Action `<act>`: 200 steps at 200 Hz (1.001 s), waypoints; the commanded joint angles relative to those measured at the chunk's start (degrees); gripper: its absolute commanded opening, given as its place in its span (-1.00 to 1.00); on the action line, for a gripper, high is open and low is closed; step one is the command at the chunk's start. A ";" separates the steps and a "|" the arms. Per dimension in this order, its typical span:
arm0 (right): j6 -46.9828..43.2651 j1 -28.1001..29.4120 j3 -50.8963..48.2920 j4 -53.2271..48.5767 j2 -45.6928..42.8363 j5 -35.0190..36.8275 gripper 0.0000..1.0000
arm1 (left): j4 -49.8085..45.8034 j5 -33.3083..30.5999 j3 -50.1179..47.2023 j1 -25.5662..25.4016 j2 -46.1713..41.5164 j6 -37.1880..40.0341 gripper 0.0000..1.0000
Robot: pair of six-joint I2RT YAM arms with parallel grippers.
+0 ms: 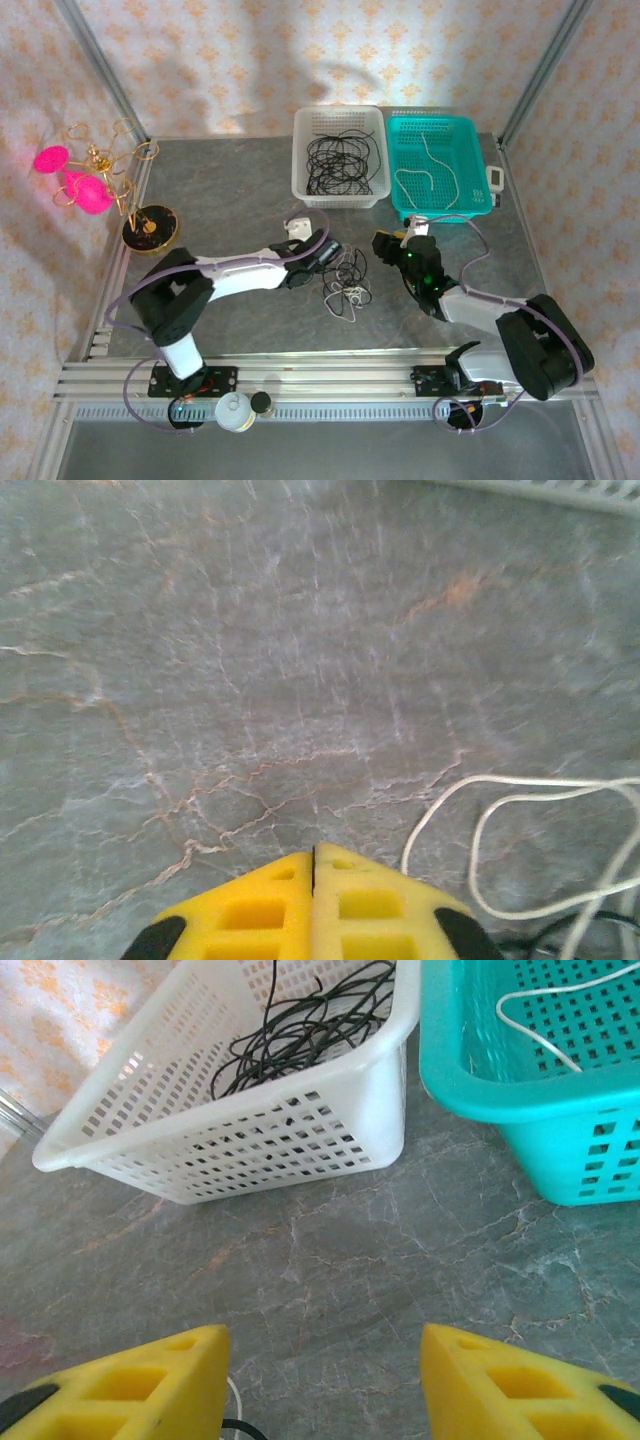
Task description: Untangle the cables
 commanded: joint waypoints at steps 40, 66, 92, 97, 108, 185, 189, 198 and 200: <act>0.05 0.20 0.78 3.31 0.79 2.36 0.09 | 4.40 1.19 -7.90 0.17 -15.41 8.69 -1.00; -0.26 0.18 1.15 3.05 1.56 2.45 0.11 | -2.99 2.68 -3.79 0.24 -12.47 8.68 -0.54; -0.50 0.14 1.43 2.76 1.94 2.24 0.13 | -5.43 4.46 -2.21 -0.02 -9.41 7.87 -0.28; -0.56 0.13 1.44 2.75 1.93 2.23 0.13 | -5.26 5.08 -2.20 0.03 -8.98 7.55 -0.23; -0.66 0.21 1.35 2.75 1.84 2.40 0.14 | -4.61 6.68 -2.09 -0.04 -7.78 7.27 -0.19; -0.84 0.16 1.35 2.91 1.74 2.03 0.15 | -2.66 9.31 0.20 -0.23 1.00 5.50 -0.38; -0.82 0.14 1.35 2.89 1.70 2.03 0.16 | -2.66 9.24 0.25 -0.17 1.15 5.41 -0.37; -0.80 0.21 1.35 2.91 1.74 2.00 0.16 | -2.73 8.99 0.23 -0.22 1.54 5.40 -0.34; -0.79 0.19 1.35 2.92 1.74 1.98 0.16 | -2.68 9.01 0.24 -0.21 1.58 5.40 -0.33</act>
